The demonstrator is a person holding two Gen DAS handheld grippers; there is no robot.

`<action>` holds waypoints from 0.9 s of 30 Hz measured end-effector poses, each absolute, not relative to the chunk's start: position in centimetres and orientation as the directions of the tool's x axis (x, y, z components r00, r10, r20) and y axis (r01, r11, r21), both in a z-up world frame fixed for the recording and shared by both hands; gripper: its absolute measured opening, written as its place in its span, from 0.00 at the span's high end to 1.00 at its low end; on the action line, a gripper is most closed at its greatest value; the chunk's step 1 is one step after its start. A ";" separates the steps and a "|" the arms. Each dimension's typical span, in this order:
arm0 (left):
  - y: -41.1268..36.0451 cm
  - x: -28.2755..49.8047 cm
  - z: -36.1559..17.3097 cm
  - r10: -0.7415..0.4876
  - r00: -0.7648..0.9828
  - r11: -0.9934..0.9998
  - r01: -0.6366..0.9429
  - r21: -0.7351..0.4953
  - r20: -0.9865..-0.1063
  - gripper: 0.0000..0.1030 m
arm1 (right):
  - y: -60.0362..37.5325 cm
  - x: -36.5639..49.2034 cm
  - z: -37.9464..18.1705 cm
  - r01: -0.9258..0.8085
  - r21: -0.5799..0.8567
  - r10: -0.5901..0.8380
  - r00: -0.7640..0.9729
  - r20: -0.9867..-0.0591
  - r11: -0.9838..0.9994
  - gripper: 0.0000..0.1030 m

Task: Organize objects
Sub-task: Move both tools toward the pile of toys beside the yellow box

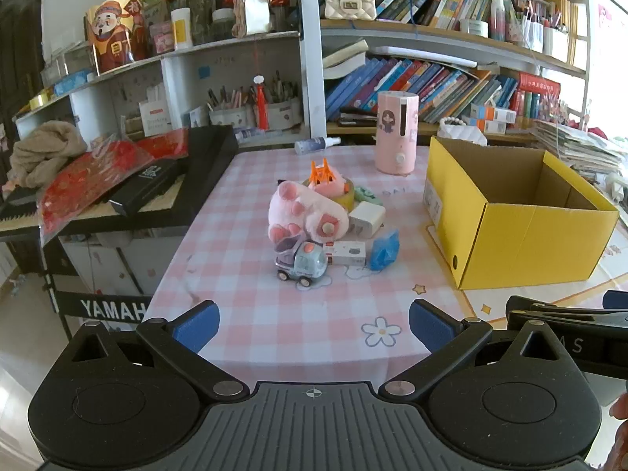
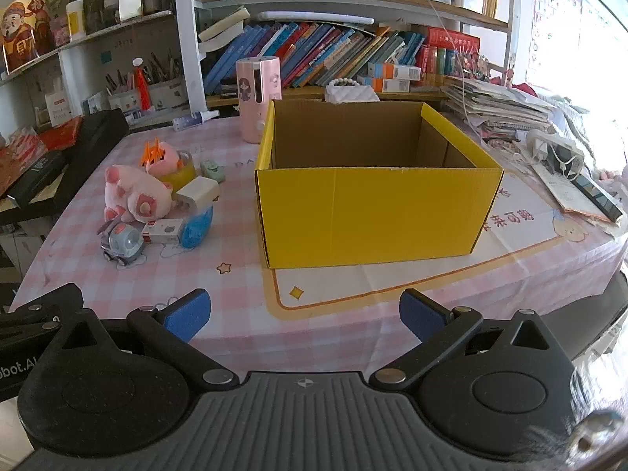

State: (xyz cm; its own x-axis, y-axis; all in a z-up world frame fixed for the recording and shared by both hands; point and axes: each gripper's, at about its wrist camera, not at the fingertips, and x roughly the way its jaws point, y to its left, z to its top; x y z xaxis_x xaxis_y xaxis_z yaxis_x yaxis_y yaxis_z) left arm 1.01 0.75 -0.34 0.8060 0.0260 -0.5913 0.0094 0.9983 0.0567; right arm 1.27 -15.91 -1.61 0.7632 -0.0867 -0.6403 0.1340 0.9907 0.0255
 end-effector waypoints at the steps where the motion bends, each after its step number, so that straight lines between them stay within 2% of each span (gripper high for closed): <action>1: 0.8 1.0 -0.3 0.026 0.805 0.998 0.009 0.056 -0.592 0.00 | -15.9 1.3 -1.6 0.134 0.025 -0.087 0.764 -0.640 0.991 0.00; 27: 2.2 1.3 -0.7 0.020 0.791 0.999 0.008 0.043 -0.611 0.00 | -14.4 1.4 -2.1 0.137 0.011 -0.096 0.747 -0.657 0.990 0.00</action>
